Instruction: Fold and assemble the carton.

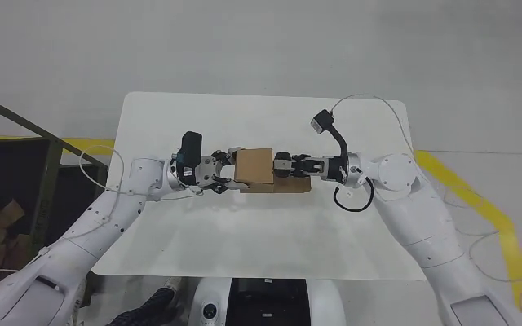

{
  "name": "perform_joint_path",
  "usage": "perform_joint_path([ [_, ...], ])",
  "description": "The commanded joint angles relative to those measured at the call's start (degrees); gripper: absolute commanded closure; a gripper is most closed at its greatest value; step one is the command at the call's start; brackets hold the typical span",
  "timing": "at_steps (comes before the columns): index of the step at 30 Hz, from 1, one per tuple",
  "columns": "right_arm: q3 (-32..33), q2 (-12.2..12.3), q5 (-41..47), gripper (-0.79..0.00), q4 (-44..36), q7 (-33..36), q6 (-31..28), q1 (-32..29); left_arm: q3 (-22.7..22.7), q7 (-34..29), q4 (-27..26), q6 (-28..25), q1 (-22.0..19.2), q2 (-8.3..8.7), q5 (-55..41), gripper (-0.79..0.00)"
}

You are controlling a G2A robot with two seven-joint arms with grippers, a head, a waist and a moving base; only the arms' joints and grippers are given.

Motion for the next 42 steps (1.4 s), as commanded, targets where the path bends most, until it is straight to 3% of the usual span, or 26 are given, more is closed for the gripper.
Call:
perform_joint_path([
  [1,-0.77,-0.23,0.12,0.0,0.18,-0.07,-0.06,0.45,0.0,0.0,0.0,0.0,0.0,0.0,0.0,0.0],
  [12,-0.45,-0.31,0.16,0.0,2.28,0.0,-0.38,0.99,0.0,0.0,0.0,0.0,0.0,0.0,0.0,0.0],
  [21,10.12,2.28,-0.36,0.0,0.87,-1.67,0.07,-4.88,0.0,0.0,0.0,0.0,0.0,0.0,0.0,0.0],
  [27,16.5,3.91,-2.73,0.0,0.67,-4.64,7.07,-10.22,0.0,0.0,0.0,0.0,0.0,0.0,0.0,0.0],
  [32,14.52,3.96,-3.3,0.0,0.46,-2.33,10.75,-11.77,0.0,0.0,0.0,0.0,0.0,0.0,0.0,0.0],
  [42,6.32,2.19,0.04,0.0,2.54,-1.2,11.61,-8.67,0.0,0.0,0.0,0.0,0.0,0.0,0.0,0.0],
])
